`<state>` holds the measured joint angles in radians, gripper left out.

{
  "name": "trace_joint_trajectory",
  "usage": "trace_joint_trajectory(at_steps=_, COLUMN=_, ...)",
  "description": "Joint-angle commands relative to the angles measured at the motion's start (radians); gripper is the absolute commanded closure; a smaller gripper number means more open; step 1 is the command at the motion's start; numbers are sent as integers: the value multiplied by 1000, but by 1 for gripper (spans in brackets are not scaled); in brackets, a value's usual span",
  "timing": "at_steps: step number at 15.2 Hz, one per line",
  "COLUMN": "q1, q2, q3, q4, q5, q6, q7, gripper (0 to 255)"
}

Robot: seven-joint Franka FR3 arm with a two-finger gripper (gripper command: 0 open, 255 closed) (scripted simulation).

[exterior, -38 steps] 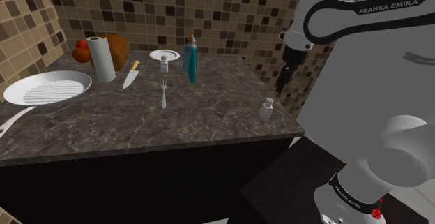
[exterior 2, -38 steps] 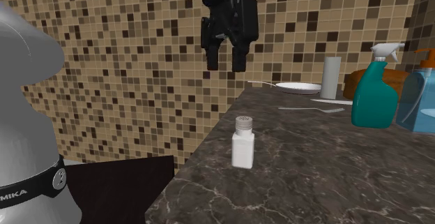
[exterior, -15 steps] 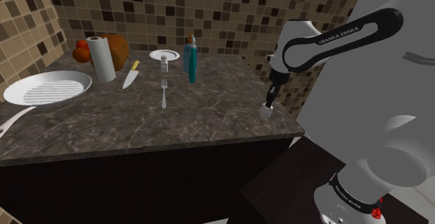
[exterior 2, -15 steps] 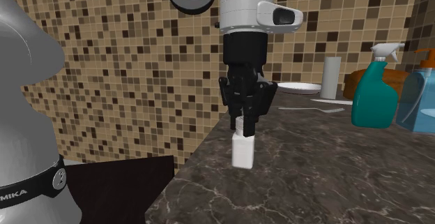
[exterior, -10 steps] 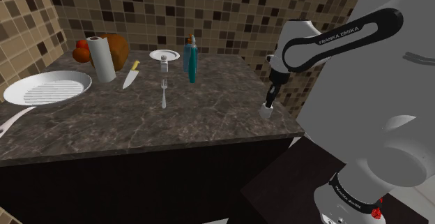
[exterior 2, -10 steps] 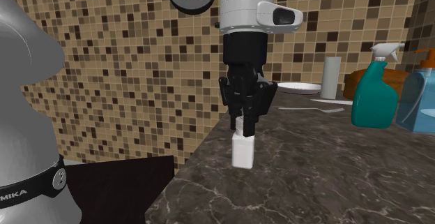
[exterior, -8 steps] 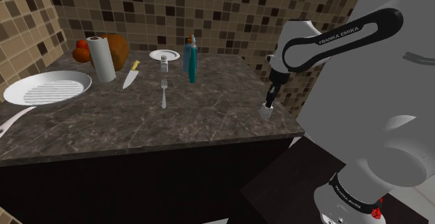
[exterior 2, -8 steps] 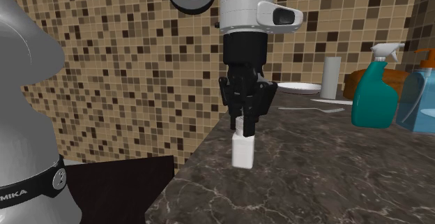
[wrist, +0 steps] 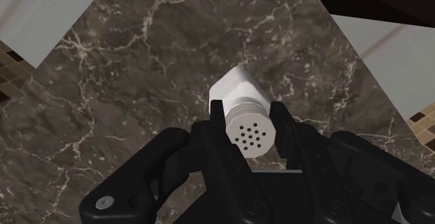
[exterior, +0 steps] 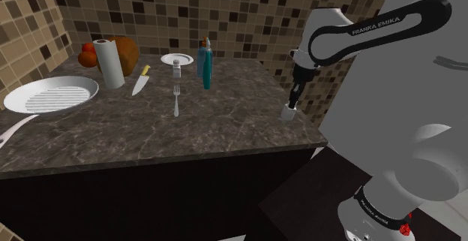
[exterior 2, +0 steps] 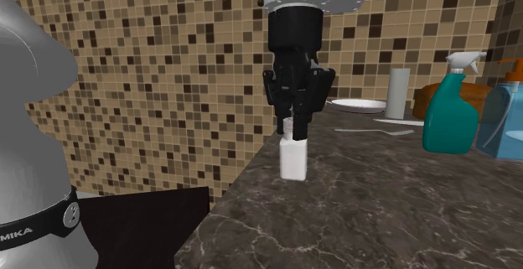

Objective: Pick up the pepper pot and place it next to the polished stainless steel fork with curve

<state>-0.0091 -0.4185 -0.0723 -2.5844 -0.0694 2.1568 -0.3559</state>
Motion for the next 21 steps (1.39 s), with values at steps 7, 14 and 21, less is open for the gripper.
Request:
trace_joint_trajectory(at_steps=7, q1=1, q2=-45, q3=3, q4=75, q5=3, q6=-121, q7=-4, gripper=255)
trace_joint_trajectory(at_steps=14, q1=2, q2=-72, q3=6, q4=150, q5=6, q6=-222, q7=-6, gripper=255)
trace_joint_trajectory(at_steps=21, q1=3, q2=-86, q3=9, q4=233, q5=8, q6=-319, q7=-9, gripper=255)
